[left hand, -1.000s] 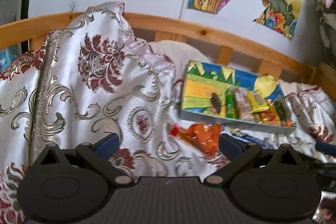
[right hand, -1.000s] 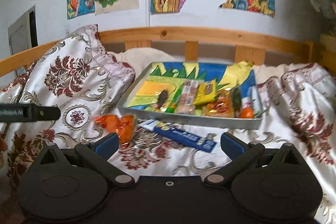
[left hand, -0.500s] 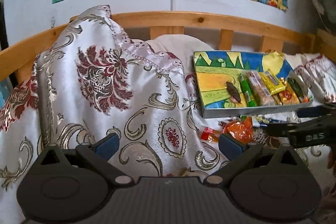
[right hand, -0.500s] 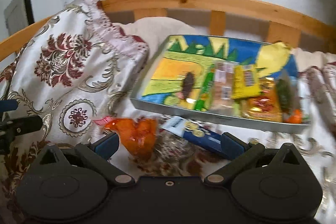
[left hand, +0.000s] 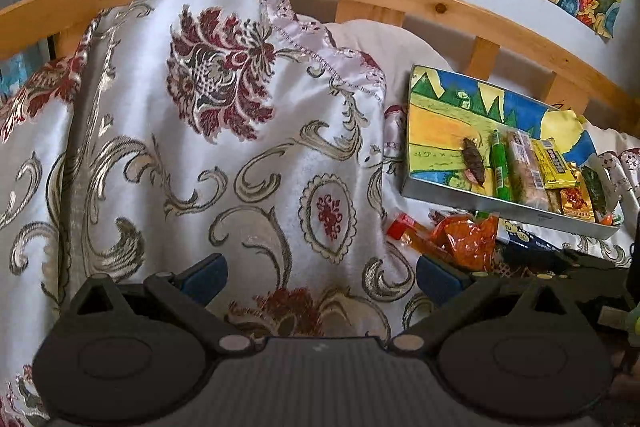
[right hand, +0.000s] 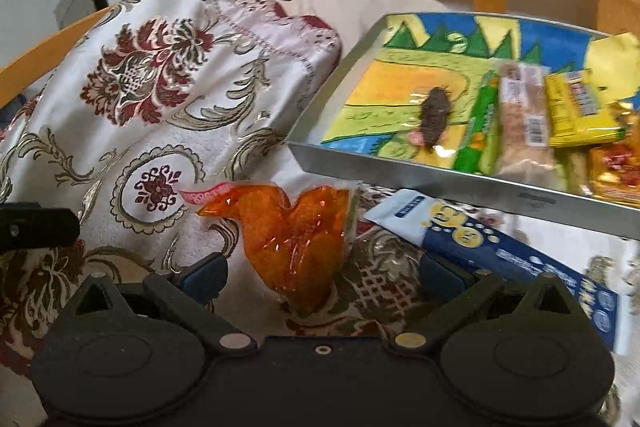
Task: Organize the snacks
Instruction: 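Grasp the orange dried-fruit bag with the right tool while the left tool grasps the blue milk-powder stick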
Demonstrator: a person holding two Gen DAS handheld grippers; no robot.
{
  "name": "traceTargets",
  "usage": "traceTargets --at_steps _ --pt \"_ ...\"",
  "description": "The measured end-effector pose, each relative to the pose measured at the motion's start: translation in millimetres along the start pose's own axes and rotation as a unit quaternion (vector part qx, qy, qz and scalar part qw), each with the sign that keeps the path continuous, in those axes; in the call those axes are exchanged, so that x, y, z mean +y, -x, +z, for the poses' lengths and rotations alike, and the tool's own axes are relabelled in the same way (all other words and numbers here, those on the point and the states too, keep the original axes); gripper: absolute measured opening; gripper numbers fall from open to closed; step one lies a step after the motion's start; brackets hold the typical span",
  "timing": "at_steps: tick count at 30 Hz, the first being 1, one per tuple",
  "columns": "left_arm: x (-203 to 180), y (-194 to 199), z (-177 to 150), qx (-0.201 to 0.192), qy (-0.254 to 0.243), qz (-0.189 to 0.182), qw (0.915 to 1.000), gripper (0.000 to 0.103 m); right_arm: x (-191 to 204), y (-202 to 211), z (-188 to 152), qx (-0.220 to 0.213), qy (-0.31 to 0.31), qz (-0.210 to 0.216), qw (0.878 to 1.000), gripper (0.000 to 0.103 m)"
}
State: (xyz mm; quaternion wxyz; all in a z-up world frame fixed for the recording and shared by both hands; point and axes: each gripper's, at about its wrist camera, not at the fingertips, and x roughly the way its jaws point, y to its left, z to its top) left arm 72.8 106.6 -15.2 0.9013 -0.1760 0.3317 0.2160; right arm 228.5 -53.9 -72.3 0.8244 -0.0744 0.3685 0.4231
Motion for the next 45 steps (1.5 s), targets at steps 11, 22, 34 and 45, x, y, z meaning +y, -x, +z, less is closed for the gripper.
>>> traceTargets --at_steps 11,22,34,45 --pt "-12.8 -20.4 3.7 0.014 0.012 -0.006 0.9998 0.102 -2.0 -12.1 2.6 -0.019 0.0 0.03 0.999 0.058" --pt "-39.8 -36.3 1.7 0.024 0.002 -0.046 0.9987 0.102 -37.4 24.5 -3.5 -0.025 -0.033 0.038 0.998 0.052" --pt "-86.1 -62.1 3.3 0.03 -0.068 -0.097 0.9925 0.102 -85.0 94.5 -21.0 -0.026 -0.1 -0.035 0.994 0.052" --pt "-152.3 -79.6 3.8 0.048 -0.201 -0.201 0.9574 0.102 -117.7 125.0 -19.3 -0.076 -0.14 -0.079 0.984 0.052"
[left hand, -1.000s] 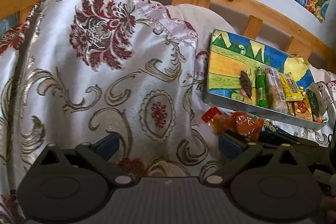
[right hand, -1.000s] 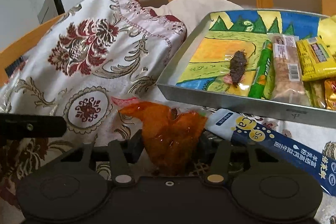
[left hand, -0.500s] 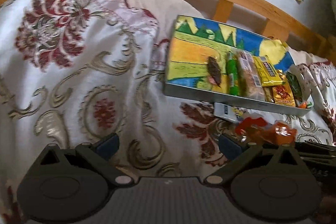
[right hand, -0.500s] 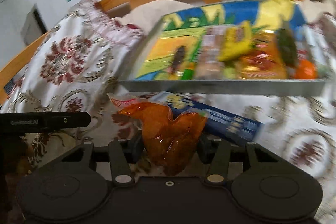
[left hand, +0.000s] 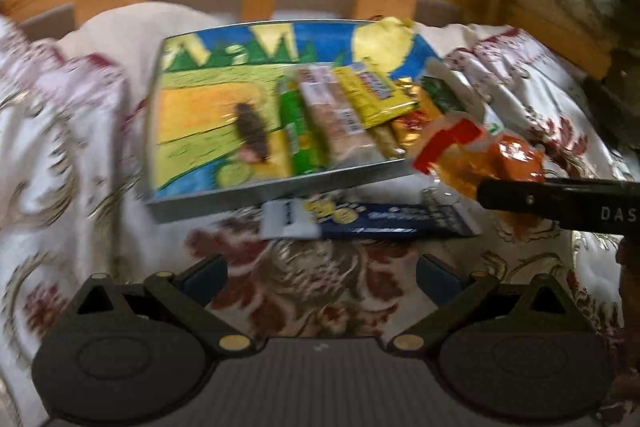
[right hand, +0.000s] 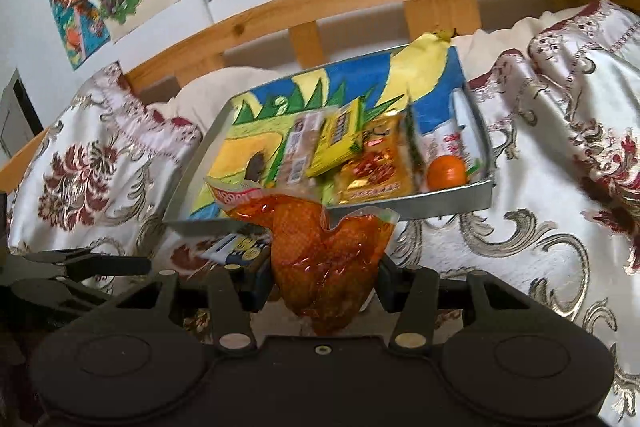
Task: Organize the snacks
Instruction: 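Grasp the orange dried-fruit bag with the right tool while the left tool grasps the blue milk-powder stick, then lift the blue stick with the left tool while the right tool lifts the orange bag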
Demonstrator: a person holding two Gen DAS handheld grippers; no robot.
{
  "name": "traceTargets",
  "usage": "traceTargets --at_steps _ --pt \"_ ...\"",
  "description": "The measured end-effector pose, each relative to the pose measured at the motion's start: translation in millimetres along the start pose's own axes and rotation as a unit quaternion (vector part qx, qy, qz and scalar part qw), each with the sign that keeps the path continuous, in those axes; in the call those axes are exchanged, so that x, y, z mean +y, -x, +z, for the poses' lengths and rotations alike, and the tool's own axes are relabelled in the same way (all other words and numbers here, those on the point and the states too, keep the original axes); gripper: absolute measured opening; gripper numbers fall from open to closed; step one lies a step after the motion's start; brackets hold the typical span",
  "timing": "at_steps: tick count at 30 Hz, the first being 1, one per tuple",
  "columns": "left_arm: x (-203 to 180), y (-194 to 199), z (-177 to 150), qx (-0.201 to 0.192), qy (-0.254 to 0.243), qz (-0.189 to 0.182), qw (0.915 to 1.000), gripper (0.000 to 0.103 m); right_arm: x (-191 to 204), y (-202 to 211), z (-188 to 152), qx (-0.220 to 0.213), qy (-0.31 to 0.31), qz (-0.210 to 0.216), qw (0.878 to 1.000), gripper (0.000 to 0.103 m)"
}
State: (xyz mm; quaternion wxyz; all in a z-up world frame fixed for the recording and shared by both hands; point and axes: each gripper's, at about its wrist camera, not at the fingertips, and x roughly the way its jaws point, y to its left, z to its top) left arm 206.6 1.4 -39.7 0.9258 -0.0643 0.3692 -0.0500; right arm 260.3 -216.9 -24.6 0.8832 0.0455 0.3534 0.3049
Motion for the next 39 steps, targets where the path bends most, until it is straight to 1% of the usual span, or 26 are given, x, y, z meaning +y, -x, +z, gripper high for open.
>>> traceTargets --at_steps 3,5,7,11,14,16,18,20,22,23,25,27,28,31,34,36,39 --pt "-11.6 -9.8 8.9 0.006 -0.049 -0.028 0.9984 0.102 -7.4 0.7 2.5 -0.01 0.005 -0.002 1.0 0.052" --pt "-20.0 -15.7 15.0 0.007 -0.089 -0.042 0.9951 0.102 -13.3 0.7 4.1 -0.016 0.005 -0.001 1.0 0.052" --pt "-24.6 -24.0 20.4 0.014 -0.118 -0.054 0.9914 0.102 -19.5 0.0 6.0 -0.018 -0.001 -0.001 1.0 0.052" --pt "-31.1 -44.0 30.1 0.037 -0.142 -0.073 0.9866 0.102 -30.9 0.7 7.4 -0.008 -0.021 -0.001 1.0 0.052" --pt "-37.1 -55.8 33.3 0.052 -0.165 -0.087 0.9812 0.102 -35.5 1.3 7.3 -0.007 -0.024 0.004 1.0 0.052" --pt "-42.8 -65.5 34.9 0.068 -0.189 -0.093 0.9752 0.102 -39.0 0.7 7.5 -0.005 -0.023 0.007 1.0 0.052" --pt "-52.0 -74.8 36.1 0.08 -0.225 -0.087 0.9673 0.102 -44.1 -0.1 8.2 -0.004 -0.027 0.011 1.0 0.052" --pt "-61.0 -83.6 37.7 0.093 -0.267 -0.09 0.9549 0.102 -50.9 -0.6 8.3 -0.004 -0.033 0.012 0.999 0.052" --pt "-66.5 -91.5 41.0 0.111 -0.291 -0.1 0.9451 0.102 -57.4 -1.8 8.9 -0.002 -0.04 0.014 0.999 0.052" --pt "-68.0 -95.0 43.3 0.122 -0.297 -0.105 0.9413 0.103 -60.0 -2.1 9.6 -0.002 -0.042 0.014 0.999 0.052" --pt "-70.1 -98.3 47.2 0.139 -0.299 -0.114 0.9371 0.102 -63.0 -2.1 10.6 -0.003 -0.044 0.015 0.999 0.052" --pt "-71.1 -102.1 48.9 0.169 -0.308 -0.129 0.9272 0.102 -64.2 -2.0 11.4 -0.004 -0.042 0.016 0.999 0.052" --pt "-71.3 -102.5 49.3 0.174 -0.313 -0.132 0.9242 0.102 -64.3 -2.0 12.0 -0.003 -0.041 0.017 0.999 0.052" --pt "-69.7 -100.2 49.5 0.194 -0.309 -0.134 0.9215 0.102 -62.3 -1.6 12.1 -0.002 -0.037 0.021 0.999 0.052" --pt "-65.8 -94.5 48.2 0.223 -0.296 -0.145 0.9176 0.102 -58.1 0.0 12.1 -0.003 -0.028 0.024 0.999 0.052" --pt "-60.7 -91.3 45.6 0.246 -0.275 -0.158 0.9159 0.101 -55.7 0.6 12.2 -0.004 -0.025 0.026 0.999 0.052" --pt "-51.8 -84.0 38.6 0.269 -0.239 -0.177 0.9158 0.099 -51.0 0.9 11.3 -0.002 -0.018 0.028 0.999 0.052"
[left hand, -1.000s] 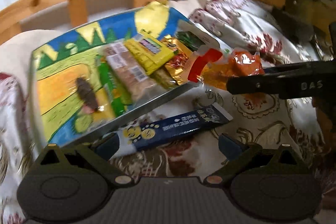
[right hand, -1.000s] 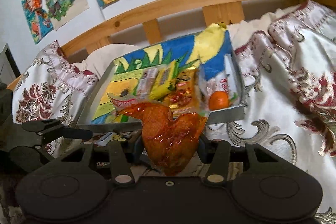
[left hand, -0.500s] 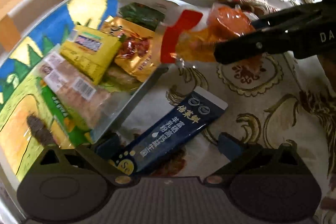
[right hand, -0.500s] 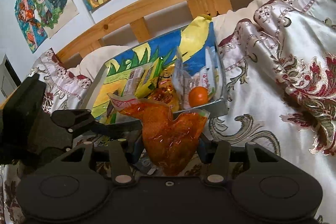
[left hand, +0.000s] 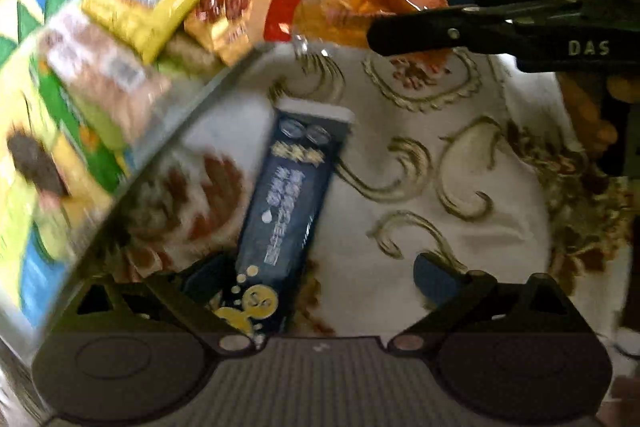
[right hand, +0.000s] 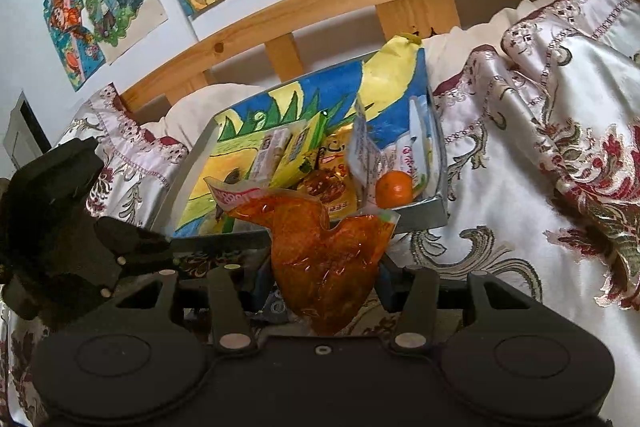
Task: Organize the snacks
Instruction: 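Lift the blue stick with the left tool while the right tool lifts the orange bag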
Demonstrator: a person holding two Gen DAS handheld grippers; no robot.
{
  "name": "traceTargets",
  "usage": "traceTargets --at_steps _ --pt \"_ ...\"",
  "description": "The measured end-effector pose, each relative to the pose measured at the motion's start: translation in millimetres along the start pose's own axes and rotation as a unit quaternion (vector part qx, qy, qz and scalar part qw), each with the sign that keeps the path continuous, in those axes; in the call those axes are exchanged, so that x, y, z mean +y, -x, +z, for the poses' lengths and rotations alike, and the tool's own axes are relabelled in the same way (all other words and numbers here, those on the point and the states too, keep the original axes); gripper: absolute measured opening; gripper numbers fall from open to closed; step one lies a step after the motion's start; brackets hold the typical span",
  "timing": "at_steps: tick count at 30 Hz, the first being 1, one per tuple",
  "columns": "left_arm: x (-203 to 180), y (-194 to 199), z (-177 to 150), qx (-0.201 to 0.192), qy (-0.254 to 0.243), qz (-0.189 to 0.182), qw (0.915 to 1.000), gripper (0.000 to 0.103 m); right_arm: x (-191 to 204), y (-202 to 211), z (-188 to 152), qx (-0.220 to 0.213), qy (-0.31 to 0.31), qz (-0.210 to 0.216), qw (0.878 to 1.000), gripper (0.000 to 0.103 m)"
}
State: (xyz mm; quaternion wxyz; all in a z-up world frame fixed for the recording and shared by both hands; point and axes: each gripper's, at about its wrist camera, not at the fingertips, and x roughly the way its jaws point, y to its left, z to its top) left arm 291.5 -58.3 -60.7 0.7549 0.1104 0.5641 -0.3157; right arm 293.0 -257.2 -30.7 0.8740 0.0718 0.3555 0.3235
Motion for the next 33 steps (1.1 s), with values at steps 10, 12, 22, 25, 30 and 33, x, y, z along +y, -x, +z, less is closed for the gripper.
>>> traceTargets --at_steps 10,12,22,25,30,33 --pt "24.3 15.8 -34.5 -0.068 0.085 0.005 0.9941 0.085 6.5 -3.4 -3.1 0.005 0.017 -0.002 1.0 0.052" --pt "28.3 14.9 -37.3 -0.074 0.092 0.015 0.9929 0.076 6.7 -4.3 -3.7 0.006 0.018 -0.004 1.0 0.052" --pt "21.8 32.2 -50.5 -0.08 0.113 0.077 0.9874 0.047 9.5 -8.4 -6.2 0.014 0.022 0.003 1.0 0.052" --pt "16.0 38.2 -55.5 -0.082 0.145 0.079 0.9829 0.045 10.4 -8.6 -6.5 0.014 0.025 0.005 1.0 0.052" --pt "16.7 44.9 -79.5 -0.115 0.262 0.046 0.9571 0.044 12.8 -9.3 -7.6 0.017 0.025 0.009 1.0 0.052" --pt "16.6 52.0 -97.3 -0.136 0.314 0.043 0.9387 0.042 17.2 -9.6 -9.5 0.017 0.035 0.015 0.999 0.052"
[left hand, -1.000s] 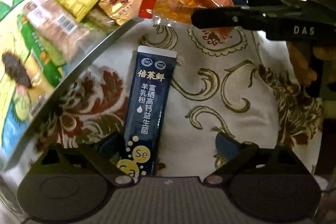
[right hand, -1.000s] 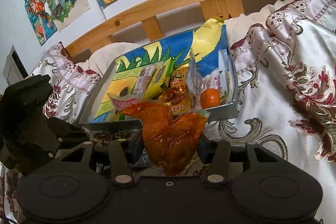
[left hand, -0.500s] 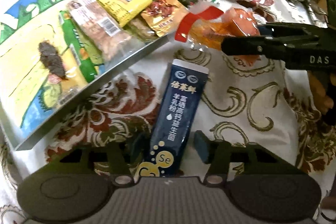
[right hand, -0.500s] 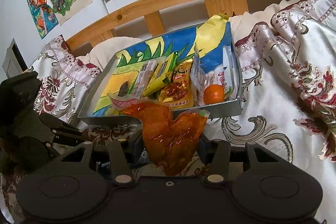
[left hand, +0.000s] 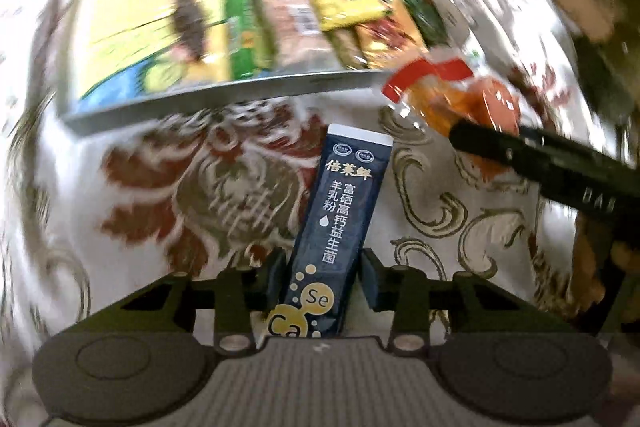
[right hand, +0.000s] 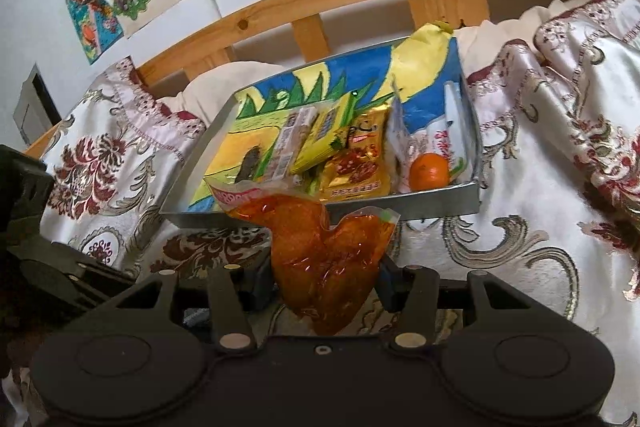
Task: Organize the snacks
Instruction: 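Lift the blue stick with the left tool while the right tool lifts the orange bag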
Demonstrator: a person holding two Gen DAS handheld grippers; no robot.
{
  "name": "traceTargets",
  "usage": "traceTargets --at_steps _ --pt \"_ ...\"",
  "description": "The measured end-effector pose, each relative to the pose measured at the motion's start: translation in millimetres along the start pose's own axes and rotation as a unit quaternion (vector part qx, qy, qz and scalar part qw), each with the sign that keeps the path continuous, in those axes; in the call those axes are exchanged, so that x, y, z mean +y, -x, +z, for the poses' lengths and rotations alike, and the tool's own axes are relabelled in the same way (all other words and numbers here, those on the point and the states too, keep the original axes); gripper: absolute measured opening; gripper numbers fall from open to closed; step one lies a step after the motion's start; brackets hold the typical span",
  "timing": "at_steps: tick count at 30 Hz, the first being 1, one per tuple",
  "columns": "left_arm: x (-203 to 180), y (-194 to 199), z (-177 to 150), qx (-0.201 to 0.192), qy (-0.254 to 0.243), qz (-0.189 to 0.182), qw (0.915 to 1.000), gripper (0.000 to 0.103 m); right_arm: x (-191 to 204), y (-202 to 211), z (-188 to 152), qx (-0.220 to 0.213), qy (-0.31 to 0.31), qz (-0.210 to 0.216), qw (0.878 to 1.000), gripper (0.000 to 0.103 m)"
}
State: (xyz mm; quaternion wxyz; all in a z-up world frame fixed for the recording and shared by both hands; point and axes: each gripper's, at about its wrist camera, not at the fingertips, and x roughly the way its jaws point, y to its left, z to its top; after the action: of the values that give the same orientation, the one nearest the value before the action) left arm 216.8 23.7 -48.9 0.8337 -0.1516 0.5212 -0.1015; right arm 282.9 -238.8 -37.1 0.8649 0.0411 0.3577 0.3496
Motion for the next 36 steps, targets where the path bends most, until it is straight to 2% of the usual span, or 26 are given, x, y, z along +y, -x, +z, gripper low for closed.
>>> traceTargets --at_steps 5,18,25,33,36 --pt "8.5 13.7 -16.6 0.009 0.058 -0.001 0.9983 0.042 10.0 -0.5 -2.4 -0.002 0.017 0.007 1.0 0.052" --pt "1.3 26.9 -41.0 0.003 0.079 0.015 0.9968 0.042 25.4 -0.4 -4.5 -0.008 0.033 0.015 0.999 0.052" --pt "5.9 37.2 -61.1 -0.02 0.094 0.016 0.9952 0.04 34.4 -1.7 -10.4 -0.001 0.048 0.007 0.999 0.052" --pt "-0.5 50.5 -86.2 -0.062 0.106 0.036 0.9917 0.039 51.0 -1.0 -18.4 0.003 0.078 0.013 0.997 0.052" --pt "1.9 53.9 -87.4 -0.069 0.119 0.026 0.9901 0.038 57.8 1.2 -19.4 -0.002 0.091 0.013 0.996 0.052"
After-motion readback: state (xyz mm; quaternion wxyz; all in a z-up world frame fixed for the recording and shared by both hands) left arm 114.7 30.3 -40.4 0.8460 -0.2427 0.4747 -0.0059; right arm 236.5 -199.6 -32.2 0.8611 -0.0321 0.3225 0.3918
